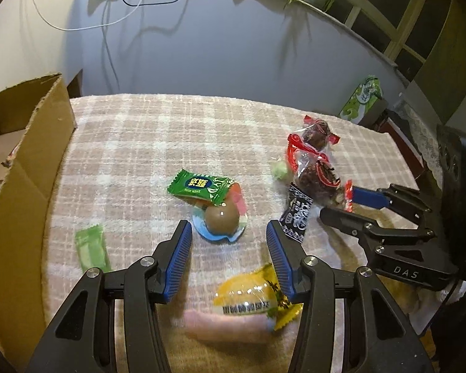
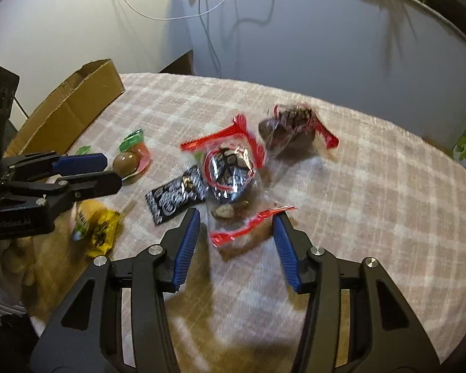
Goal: Organize snacks
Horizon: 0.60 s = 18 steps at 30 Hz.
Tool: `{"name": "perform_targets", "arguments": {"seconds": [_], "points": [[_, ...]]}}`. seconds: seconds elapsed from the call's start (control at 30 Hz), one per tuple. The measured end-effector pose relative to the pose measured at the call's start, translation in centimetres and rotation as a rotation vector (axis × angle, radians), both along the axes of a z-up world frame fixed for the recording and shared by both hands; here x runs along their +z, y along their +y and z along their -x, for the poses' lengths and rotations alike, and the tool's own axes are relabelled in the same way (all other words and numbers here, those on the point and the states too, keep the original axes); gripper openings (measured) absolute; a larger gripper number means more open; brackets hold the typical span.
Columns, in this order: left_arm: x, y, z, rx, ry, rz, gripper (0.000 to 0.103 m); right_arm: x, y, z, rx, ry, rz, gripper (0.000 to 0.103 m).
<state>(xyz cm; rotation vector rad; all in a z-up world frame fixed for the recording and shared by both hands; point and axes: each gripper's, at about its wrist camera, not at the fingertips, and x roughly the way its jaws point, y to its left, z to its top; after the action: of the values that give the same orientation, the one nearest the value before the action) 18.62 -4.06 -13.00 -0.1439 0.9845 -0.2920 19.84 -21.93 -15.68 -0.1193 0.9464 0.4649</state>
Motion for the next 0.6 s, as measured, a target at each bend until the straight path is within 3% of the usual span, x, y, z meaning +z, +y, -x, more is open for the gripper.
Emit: {"name": "perform_targets", "arguments": {"seconds": [0.27,0.33,0.43,0.6], "points": [[-0.4,-0.6,-0.6,-0.017,-0.005,-0.035,0.049,-0.1,0.3,-0.8,0.008,-0.009,0.012,0.051],[-0.5,-0.5,-0.6,-0.014,-0.013,-0.044,0.043,0.3,0.0,-0.6,0.008,-0.023,0.027,0.051],[-0.5,-0.5,-0.8,-0.011,-0.020,-0.052,0.039,1.1,-0.5,-0.4,0.011,-0.052,0.035,0.068],[-0.5,-0.7,-1.0,-0.015,-0.027,-0.067,0.035,1.8,0.3,-1.3,0.048,-0.078,0.053,0.069]]}}
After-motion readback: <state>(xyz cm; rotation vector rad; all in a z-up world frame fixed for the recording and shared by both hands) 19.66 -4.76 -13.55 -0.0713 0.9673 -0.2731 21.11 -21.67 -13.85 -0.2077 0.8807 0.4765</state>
